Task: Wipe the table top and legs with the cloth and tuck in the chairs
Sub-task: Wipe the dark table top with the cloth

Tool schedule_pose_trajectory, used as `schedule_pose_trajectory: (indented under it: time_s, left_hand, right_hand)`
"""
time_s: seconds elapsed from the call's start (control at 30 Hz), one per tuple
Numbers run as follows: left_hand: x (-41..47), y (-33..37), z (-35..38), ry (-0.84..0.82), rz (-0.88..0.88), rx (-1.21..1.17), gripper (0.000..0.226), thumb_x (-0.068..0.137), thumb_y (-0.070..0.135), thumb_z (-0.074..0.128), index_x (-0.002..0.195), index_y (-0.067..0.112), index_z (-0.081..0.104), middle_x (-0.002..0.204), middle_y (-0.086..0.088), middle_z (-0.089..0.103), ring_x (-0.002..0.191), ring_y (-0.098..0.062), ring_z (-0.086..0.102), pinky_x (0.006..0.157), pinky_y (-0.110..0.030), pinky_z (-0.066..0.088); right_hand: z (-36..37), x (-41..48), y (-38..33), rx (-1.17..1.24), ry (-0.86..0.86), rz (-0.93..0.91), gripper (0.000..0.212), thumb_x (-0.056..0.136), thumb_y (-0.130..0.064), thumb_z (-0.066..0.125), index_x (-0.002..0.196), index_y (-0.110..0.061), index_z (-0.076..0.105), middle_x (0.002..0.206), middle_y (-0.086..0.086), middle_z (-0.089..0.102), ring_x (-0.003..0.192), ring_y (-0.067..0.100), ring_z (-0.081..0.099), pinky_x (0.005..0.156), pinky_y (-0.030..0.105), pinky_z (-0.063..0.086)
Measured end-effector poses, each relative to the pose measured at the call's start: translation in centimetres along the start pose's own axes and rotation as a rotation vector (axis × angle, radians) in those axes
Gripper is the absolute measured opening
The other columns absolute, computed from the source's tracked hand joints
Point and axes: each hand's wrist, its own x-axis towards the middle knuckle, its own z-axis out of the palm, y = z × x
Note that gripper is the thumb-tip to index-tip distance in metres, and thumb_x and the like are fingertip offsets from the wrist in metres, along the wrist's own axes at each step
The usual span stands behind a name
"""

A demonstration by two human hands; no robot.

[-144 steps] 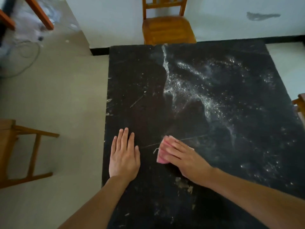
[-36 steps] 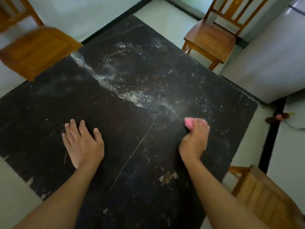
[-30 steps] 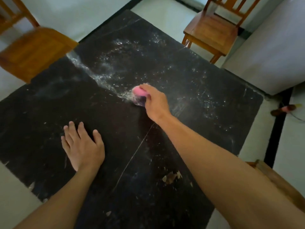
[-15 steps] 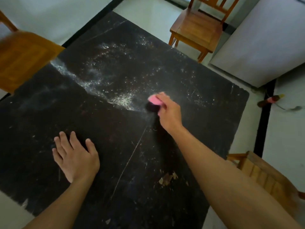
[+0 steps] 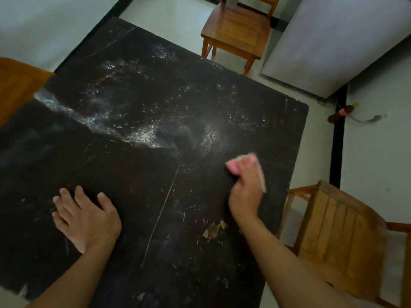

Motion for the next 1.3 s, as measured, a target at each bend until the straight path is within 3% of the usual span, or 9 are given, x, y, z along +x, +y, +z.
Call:
schedule_pose_trajectory:
  time_s: [0.1,0.23,0.47,0.6,0.67,0.8,1.0,1.17,1.3]
  left_hand:
    - [-0.1,0.2,0.0,0.004,-0.009,0.008,0.056,0.098,0.035,0.037,0.146,0.008,0.025,0.159,-0.015,0.011,0.147,-0.029,0.004,0.118,-0.050,0.006]
    - [0.1,0.3,0.1,0.015,-0.005,0.021,0.056,0.098,0.037,0.034,0.146,0.009,0.025,0.159,-0.015,0.011,0.147,-0.029,0.004,0.118,-0.050,0.007]
    - [0.1,0.0,-0.1,-0.018,-0.001,0.027,0.057,0.098,0.037,0.031,0.148,0.009,0.025,0.159,-0.014,0.010,0.147,-0.029,0.003,0.118,-0.049,0.005]
    - [0.0,0.0,-0.4,-0.047,0.004,0.019,0.057,0.098,0.036,0.031,0.149,0.009,0.024,0.159,-0.014,0.009,0.147,-0.029,0.002,0.118,-0.048,0.004]
    - [0.0,-0.1,-0.6,-0.065,0.020,0.010,0.058,0.098,0.035,0.032,0.149,0.009,0.024,0.159,-0.015,0.009,0.147,-0.029,0.002,0.118,-0.048,0.004]
    - [0.0,-0.5,-0.8,-0.120,0.041,0.005,0.059,0.099,0.036,0.029,0.150,0.008,0.020,0.160,-0.014,0.007,0.147,-0.030,-0.001,0.118,-0.049,0.002]
    - [0.2,-1.6,-1.8,-0.167,0.138,-0.134,0.056,0.097,0.031,0.041,0.147,0.008,0.030,0.159,-0.014,0.013,0.147,-0.028,0.003,0.118,-0.049,0.003]
    - [6.5,-5.6,-3.8,-0.130,0.477,-0.107,0.049,0.097,0.024,0.040,0.143,0.007,0.035,0.156,-0.014,0.024,0.146,-0.024,0.013,0.118,-0.044,0.009]
    - [15.7,-8.2,-6.2,-0.046,0.558,0.105,0.054,0.096,0.027,0.046,0.144,0.005,0.034,0.155,-0.017,0.024,0.146,-0.028,0.014,0.118,-0.049,0.014]
  right_hand:
    - [3.5,1.6,-6.1,0.226,-0.378,-0.116,0.040,0.097,-0.001,0.048,0.132,-0.017,0.058,0.135,0.005,0.057,0.119,0.019,0.056,0.106,0.038,0.045]
    - [-1.8,4.8,-5.4,0.185,-0.156,-0.133,0.035,0.099,-0.014,0.052,0.129,-0.028,0.059,0.114,-0.010,0.060,0.089,-0.007,0.055,0.080,0.007,0.044]
    - [-1.8,-6.9,1.4,-0.047,0.020,-0.023,0.044,0.093,0.004,0.042,0.127,-0.020,0.060,0.130,0.002,0.058,0.124,0.021,0.054,0.105,0.049,0.044]
    - [8.6,-8.7,-8.4,0.223,-0.353,-0.068,0.049,0.087,0.015,0.046,0.124,-0.011,0.065,0.136,0.009,0.058,0.127,0.015,0.051,0.114,0.035,0.036]
    - [10.1,-5.2,-12.9,0.412,-0.543,-0.017,0.041,0.092,0.006,0.049,0.123,-0.016,0.067,0.119,0.006,0.066,0.099,0.009,0.060,0.089,0.025,0.050]
    - [3.5,0.0,-11.6,0.268,-0.116,0.008,0.030,0.087,-0.026,0.057,0.112,-0.040,0.067,0.104,-0.015,0.065,0.093,0.004,0.060,0.088,0.028,0.052]
    - [4.1,-5.7,-5.7,-0.156,0.178,0.355,0.041,0.091,0.004,0.044,0.115,-0.025,0.062,0.137,0.007,0.048,0.124,0.028,0.050,0.106,0.050,0.042]
    - [17.3,-3.4,-17.8,0.003,-0.137,0.064,0.050,0.086,0.009,0.045,0.117,-0.024,0.068,0.141,0.003,0.050,0.132,0.022,0.043,0.116,0.039,0.030]
    - [17.5,1.1,-24.0,0.277,-0.281,-0.031,0.034,0.096,-0.010,0.051,0.120,-0.026,0.067,0.111,-0.005,0.065,0.100,0.015,0.059,0.094,0.033,0.048]
